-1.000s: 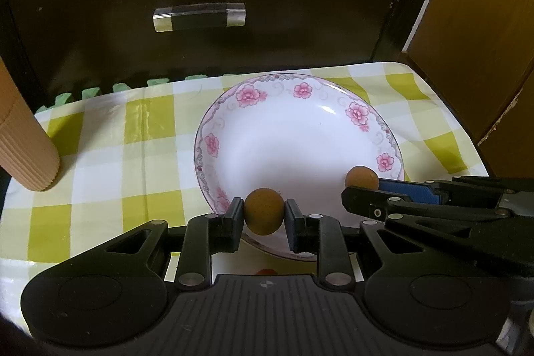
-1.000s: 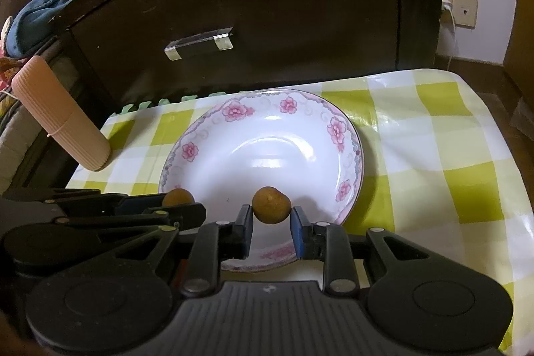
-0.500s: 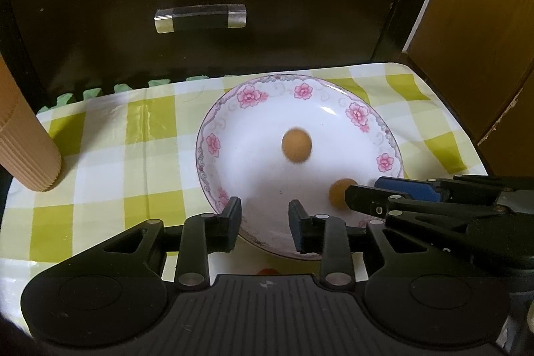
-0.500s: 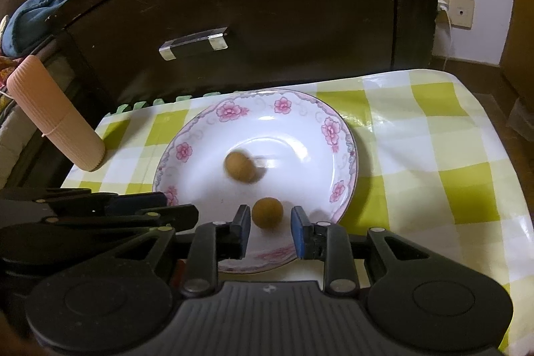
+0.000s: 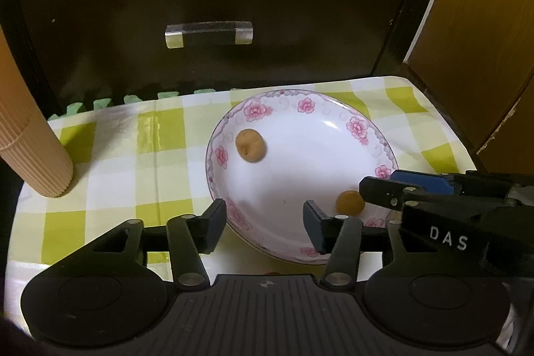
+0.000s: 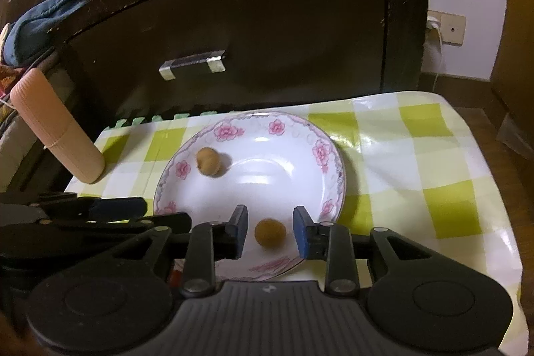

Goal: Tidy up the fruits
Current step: 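Withdraw both open tools from the bowl back toward the remaining fruit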

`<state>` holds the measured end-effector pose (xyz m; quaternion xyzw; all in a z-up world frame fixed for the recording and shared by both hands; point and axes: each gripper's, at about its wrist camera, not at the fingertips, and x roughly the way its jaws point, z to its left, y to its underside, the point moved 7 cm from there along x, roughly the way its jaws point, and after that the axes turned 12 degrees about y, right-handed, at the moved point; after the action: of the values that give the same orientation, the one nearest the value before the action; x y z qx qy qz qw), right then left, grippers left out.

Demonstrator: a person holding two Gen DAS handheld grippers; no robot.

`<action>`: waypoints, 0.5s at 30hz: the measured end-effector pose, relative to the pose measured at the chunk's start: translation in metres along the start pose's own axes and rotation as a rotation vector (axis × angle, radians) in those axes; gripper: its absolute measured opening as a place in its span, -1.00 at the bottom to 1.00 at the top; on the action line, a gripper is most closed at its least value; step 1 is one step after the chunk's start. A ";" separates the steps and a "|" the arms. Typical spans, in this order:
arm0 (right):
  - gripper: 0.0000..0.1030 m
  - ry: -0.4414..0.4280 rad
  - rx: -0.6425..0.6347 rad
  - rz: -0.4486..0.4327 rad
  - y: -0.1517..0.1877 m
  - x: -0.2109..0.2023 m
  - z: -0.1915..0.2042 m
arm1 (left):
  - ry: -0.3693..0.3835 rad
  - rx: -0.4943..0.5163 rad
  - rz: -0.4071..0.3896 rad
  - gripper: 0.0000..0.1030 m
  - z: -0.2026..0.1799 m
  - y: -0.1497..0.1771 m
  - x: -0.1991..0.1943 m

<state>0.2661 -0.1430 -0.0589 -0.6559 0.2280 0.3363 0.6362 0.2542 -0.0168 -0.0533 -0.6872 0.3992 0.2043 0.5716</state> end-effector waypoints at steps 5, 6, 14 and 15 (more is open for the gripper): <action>-0.43 0.005 0.008 -0.010 -0.003 -0.006 -0.003 | 0.005 0.012 -0.008 0.22 -0.003 0.000 -0.005; -0.43 0.005 0.009 -0.011 -0.003 -0.007 -0.003 | 0.005 0.015 -0.011 0.22 -0.004 0.000 -0.006; -0.43 -0.002 0.008 -0.013 0.002 -0.022 -0.002 | 0.010 0.027 -0.011 0.30 -0.008 0.009 -0.020; -0.43 -0.002 0.008 -0.012 0.003 -0.024 -0.002 | 0.013 0.027 -0.011 0.30 -0.009 0.011 -0.022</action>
<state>0.2476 -0.1483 -0.0433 -0.6544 0.2247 0.3323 0.6410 0.2311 -0.0184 -0.0416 -0.6830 0.4016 0.1912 0.5794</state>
